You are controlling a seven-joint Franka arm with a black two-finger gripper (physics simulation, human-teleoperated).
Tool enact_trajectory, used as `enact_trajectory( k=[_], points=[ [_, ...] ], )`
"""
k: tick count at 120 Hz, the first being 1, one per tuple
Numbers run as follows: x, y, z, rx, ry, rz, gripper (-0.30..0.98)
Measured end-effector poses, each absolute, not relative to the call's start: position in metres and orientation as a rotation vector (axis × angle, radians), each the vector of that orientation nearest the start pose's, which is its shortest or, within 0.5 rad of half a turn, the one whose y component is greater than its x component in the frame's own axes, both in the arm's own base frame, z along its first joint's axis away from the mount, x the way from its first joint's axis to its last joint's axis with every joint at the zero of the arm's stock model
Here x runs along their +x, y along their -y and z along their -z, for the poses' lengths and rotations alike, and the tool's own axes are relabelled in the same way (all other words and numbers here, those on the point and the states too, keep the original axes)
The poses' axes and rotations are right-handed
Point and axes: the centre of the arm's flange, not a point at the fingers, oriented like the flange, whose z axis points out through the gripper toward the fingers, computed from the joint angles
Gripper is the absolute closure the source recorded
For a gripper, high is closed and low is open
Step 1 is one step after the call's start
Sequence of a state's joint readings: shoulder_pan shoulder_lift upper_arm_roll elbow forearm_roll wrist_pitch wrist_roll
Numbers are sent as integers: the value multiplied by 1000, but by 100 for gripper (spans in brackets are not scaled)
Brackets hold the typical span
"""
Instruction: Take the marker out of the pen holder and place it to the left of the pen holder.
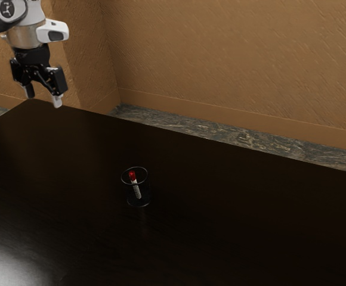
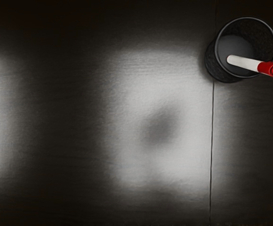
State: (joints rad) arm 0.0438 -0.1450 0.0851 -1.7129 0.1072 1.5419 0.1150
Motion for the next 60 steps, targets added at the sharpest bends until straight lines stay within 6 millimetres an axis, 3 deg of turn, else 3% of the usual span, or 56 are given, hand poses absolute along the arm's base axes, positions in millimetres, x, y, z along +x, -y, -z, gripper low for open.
enact_trajectory(
  k=[13,25,46,60],
  points=[
    [505,-74,-625,-3051,-17,-79,0],
    [529,-70,-603,-3046,-55,-98,0],
    [568,-71,-515,-3045,-91,-215,0],
    [582,-48,-474,-3039,-170,-196,0]
  ],
)
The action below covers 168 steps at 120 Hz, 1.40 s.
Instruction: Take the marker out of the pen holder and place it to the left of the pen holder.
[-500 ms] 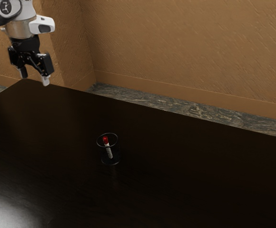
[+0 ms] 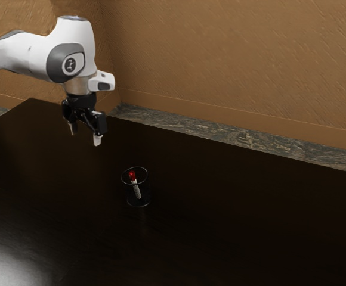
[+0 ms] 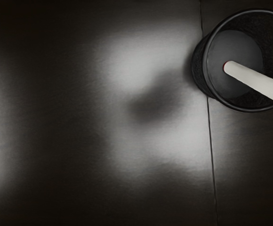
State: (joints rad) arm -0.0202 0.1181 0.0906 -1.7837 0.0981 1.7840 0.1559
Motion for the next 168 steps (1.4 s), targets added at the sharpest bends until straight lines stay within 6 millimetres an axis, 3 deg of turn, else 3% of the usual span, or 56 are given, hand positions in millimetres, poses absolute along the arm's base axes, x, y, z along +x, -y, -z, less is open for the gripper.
enact_trajectory(
  k=[16,34,62,121,168],
  points=[
    [593,-20,-445,-3035,-247,-136,0],
    [586,-11,-417,-3061,-249,-96,0],
    [582,18,-398,-3095,-273,-24,0],
    [594,30,-370,-3107,-255,45,0],
    [583,33,-354,-3135,-222,21,0]
  ],
)
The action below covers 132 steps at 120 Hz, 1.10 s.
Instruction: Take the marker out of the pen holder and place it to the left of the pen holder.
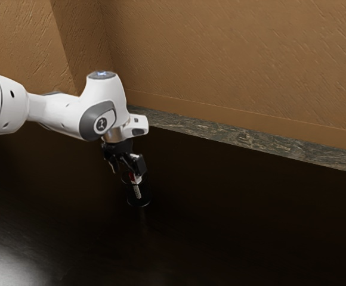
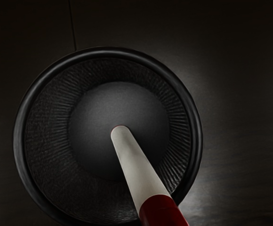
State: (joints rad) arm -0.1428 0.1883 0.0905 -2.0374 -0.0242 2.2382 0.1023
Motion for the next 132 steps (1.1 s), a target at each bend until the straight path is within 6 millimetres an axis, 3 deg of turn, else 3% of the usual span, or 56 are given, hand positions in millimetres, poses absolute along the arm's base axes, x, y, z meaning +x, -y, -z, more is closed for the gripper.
enact_trajectory(
  k=[13,35,49,67,89,113,132],
  points=[
    [584,33,-354,-3136,-220,29,3],
    [584,32,-359,-3133,-225,47,41],
    [584,32,-360,-3130,-229,53,56],
    [584,32,-361,-3127,-232,56,69],
    [583,30,-363,-3118,-221,64,75],
    [575,26,-420,-3096,-212,203,78],
    [557,19,-489,-3053,-217,343,78]
  ],
)
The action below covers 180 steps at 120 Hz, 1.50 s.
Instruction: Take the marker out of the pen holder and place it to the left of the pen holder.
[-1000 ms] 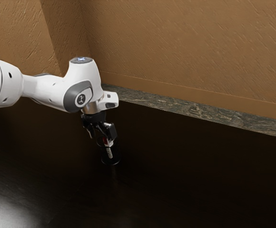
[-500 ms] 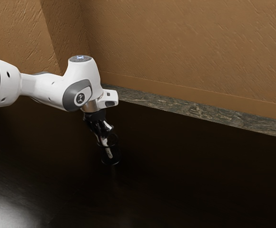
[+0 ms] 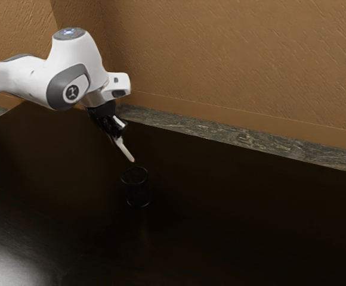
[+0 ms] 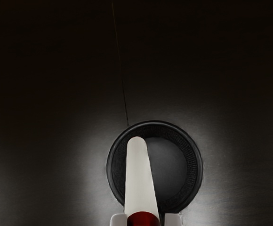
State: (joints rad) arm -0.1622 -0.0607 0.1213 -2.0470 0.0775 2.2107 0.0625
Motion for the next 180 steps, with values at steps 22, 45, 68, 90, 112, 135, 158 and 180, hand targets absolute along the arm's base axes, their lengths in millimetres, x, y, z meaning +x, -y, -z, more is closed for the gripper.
enact_trajectory(
  k=[22,45,68,90,112,135,158,180],
  points=[
    [566,-48,-487,-3006,-78,291,79],
    [596,-81,-448,-2984,-48,201,79],
    [624,-74,-422,-2963,-136,237,79],
    [644,-89,-401,-2937,-188,291,79],
    [667,-95,-372,-2909,-260,341,79],
    [675,-98,-356,-2894,-309,372,79],
    [677,-97,-356,-2891,-352,402,58],
    [677,-96,-363,-2885,-404,420,25]
  ],
)
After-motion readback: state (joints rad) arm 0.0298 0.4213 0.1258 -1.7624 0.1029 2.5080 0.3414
